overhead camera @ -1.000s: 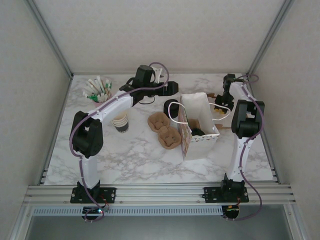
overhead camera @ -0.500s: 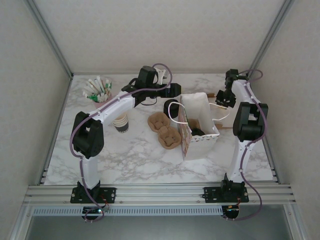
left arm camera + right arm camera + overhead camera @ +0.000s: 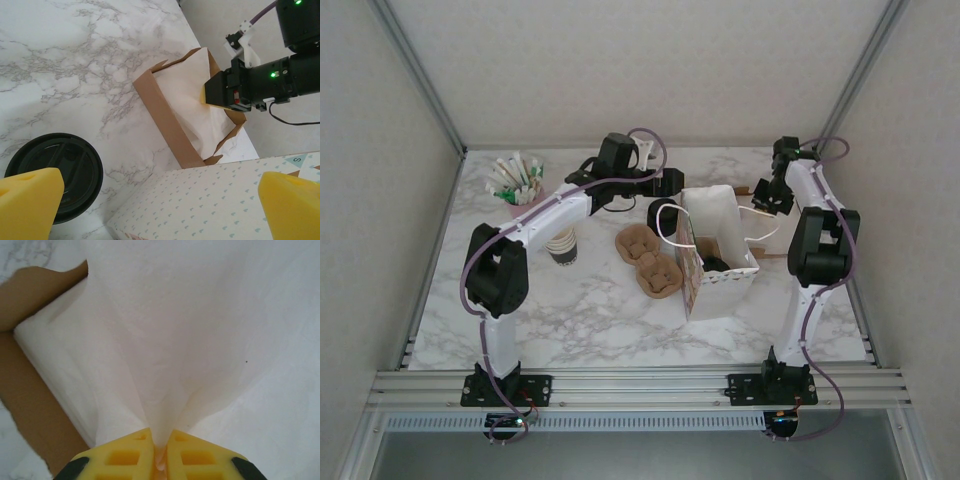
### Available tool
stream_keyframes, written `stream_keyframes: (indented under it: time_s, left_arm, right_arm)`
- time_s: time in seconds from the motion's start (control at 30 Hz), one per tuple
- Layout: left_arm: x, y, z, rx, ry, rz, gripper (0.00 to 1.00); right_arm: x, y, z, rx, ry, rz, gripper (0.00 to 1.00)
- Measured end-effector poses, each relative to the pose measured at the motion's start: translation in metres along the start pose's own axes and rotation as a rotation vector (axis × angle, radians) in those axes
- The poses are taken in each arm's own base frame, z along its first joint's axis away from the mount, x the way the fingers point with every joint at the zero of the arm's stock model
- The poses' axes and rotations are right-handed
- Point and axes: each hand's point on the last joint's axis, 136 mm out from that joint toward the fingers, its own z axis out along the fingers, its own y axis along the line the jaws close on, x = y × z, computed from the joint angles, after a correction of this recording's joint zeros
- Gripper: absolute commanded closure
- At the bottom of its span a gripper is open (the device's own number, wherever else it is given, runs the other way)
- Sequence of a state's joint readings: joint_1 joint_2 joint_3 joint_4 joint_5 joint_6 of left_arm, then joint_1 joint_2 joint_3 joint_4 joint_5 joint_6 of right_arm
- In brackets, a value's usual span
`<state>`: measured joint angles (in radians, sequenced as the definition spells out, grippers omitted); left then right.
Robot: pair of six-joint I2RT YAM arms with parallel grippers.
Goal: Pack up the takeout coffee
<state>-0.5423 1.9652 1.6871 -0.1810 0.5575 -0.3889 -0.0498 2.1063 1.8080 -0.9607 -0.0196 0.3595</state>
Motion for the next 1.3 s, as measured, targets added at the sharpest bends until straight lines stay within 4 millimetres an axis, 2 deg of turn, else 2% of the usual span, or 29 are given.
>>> stream_keyframes:
  time_s: [0.13,0.3,0.47,0.53,0.67,0.77,1.0,1.3]
  left_arm:
    - [0.001,-0.001,0.000,0.001,0.001,0.001,0.00]
    - [0.001,-0.001,0.000,0.001,0.001,0.001,0.00]
    - [0.001,-0.001,0.000,0.000,0.003,0.000,0.00]
    - [0.001,0.000,0.000,-0.003,0.001,0.000,0.00]
    - [-0.003,-0.001,-0.003,-0.012,-0.013,0.004,0.00]
    - [-0.010,-0.007,-0.012,-0.015,-0.041,0.015,0.00]
    - [-0.028,-0.026,-0.047,-0.007,-0.147,0.054,0.00]
    - [-0.034,-0.051,-0.096,0.028,-0.276,0.104,0.00]
  right_arm:
    - [-0.002,0.001,-0.009,-0.008,-0.019,-0.001,0.89]
    - [-0.001,0.001,-0.008,-0.007,-0.017,-0.001,0.90]
    - [0.002,0.000,-0.006,-0.003,-0.010,-0.002,1.00]
    - [0.001,0.000,-0.007,-0.004,-0.013,0.002,1.00]
    - [0.001,-0.002,-0.021,0.001,-0.044,0.002,1.00]
    - [-0.005,-0.002,-0.044,-0.010,-0.101,0.002,1.00]
    - [-0.016,-0.002,-0.119,-0.045,-0.297,0.007,1.00]
    - [-0.005,-0.008,-0.217,-0.100,-0.529,0.009,1.00]
